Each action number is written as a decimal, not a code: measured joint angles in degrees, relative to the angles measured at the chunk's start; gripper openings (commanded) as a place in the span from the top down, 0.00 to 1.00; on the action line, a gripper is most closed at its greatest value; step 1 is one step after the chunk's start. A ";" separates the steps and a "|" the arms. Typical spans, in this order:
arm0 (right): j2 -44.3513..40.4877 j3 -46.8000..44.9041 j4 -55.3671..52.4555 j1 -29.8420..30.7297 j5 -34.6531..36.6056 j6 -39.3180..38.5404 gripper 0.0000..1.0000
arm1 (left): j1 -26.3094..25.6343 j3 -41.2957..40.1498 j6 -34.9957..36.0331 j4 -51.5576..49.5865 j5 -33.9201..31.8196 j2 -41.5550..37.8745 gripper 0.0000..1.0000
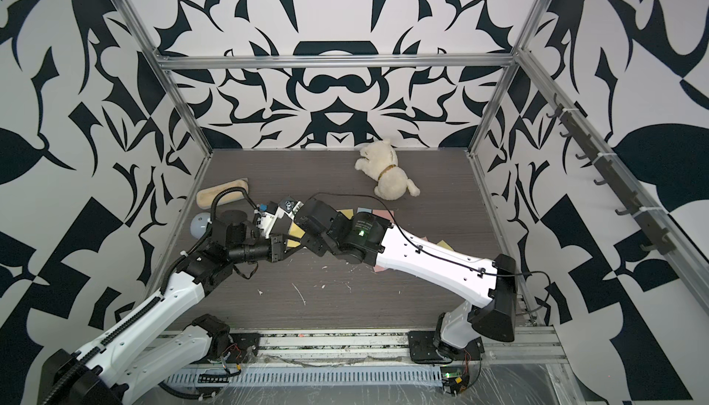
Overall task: Tear off pages from different memo pads
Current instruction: Tear off the paper from the memo pad, then place the paper at the center of the board.
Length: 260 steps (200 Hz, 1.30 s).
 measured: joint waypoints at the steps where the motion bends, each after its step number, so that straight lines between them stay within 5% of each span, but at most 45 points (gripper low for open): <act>1: -0.04 0.00 -0.02 -0.04 0.02 0.02 1.00 | 0.00 0.02 0.00 0.00 0.00 0.04 1.00; 62: -6.54 -4.85 0.07 -10.88 0.68 2.45 1.00 | 0.35 0.31 -0.07 -3.61 -2.32 5.01 1.00; 90: -8.00 -11.10 -0.24 -14.19 1.75 4.79 1.00 | 4.85 0.28 -0.72 -6.84 -2.89 8.17 1.00; 131: 3.17 -19.19 -2.97 -13.94 0.98 11.34 1.00 | 19.87 0.92 -2.69 -7.80 -2.12 15.93 1.00; 167: 12.61 -23.32 -5.05 -13.86 -0.42 16.06 1.00 | 20.98 5.07 -1.75 -7.08 -1.46 28.48 1.00; 213: 13.00 -24.50 -5.75 -13.88 -6.10 18.88 0.60 | 17.40 7.23 -1.64 -3.72 -1.27 36.83 1.00; 260: 7.58 -20.11 -9.20 -13.88 -10.78 20.72 0.49 | 16.76 11.89 -2.08 -1.05 -1.33 45.03 0.97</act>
